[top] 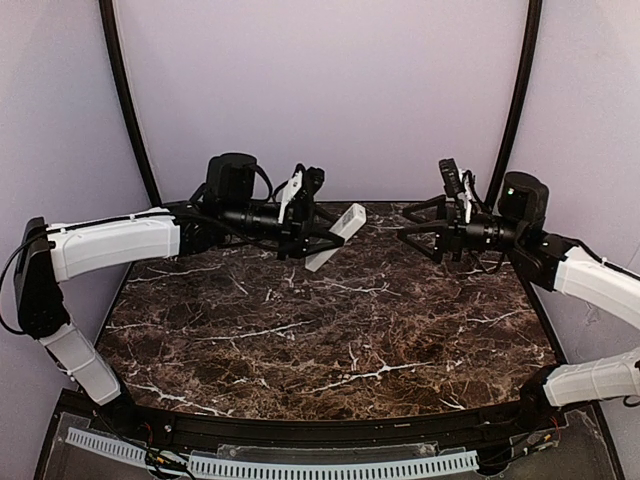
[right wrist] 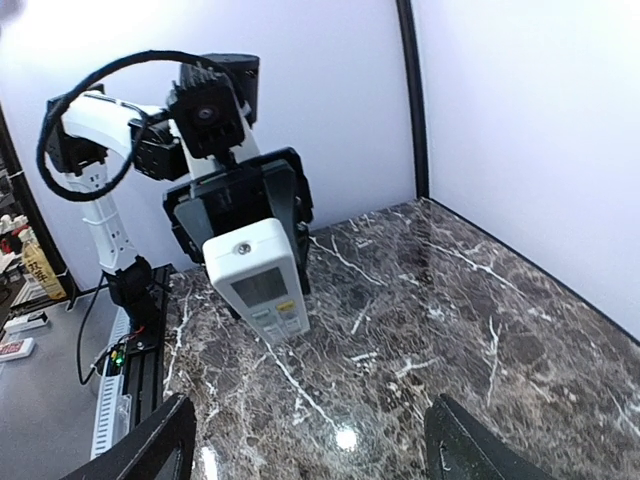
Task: Load the batteries into the remote control
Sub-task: Pass from the left arm to the right
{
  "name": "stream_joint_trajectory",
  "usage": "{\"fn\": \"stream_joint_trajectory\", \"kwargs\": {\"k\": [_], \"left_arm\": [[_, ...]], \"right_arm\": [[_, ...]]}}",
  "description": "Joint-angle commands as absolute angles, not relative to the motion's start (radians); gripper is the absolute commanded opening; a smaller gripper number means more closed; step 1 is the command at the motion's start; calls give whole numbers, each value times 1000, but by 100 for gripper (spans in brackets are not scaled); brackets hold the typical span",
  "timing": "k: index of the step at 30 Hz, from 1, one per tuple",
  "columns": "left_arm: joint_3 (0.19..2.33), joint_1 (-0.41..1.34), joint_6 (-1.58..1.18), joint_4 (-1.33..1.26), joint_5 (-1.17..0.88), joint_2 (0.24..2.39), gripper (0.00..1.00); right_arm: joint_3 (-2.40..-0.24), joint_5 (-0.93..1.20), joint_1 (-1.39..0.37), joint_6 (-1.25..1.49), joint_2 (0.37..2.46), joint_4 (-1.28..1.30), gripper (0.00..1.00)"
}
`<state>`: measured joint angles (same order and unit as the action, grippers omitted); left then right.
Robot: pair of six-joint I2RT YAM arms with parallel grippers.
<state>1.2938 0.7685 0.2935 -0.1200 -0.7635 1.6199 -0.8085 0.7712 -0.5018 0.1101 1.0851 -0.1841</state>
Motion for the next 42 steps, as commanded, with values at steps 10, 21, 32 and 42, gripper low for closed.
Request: {"fn": "stream_joint_trajectory", "kwargs": {"k": [10,21,32,42], "left_arm": [[1219,770,38,-480,-962,1558,7],[1174,770,5,-544,-975,1558,7],[1149,769,6,-568,-952,1557,7],[1136,769,30,-528,-889,1547,27]], "right_arm": [[-974,871,-652,96,1245,-378,77],[-1066,894,-709,86,1344,-399,70],[-1090,925,-730,96,1381,-408,40],[-1104,920,-732,103,1393,-377,11]]}}
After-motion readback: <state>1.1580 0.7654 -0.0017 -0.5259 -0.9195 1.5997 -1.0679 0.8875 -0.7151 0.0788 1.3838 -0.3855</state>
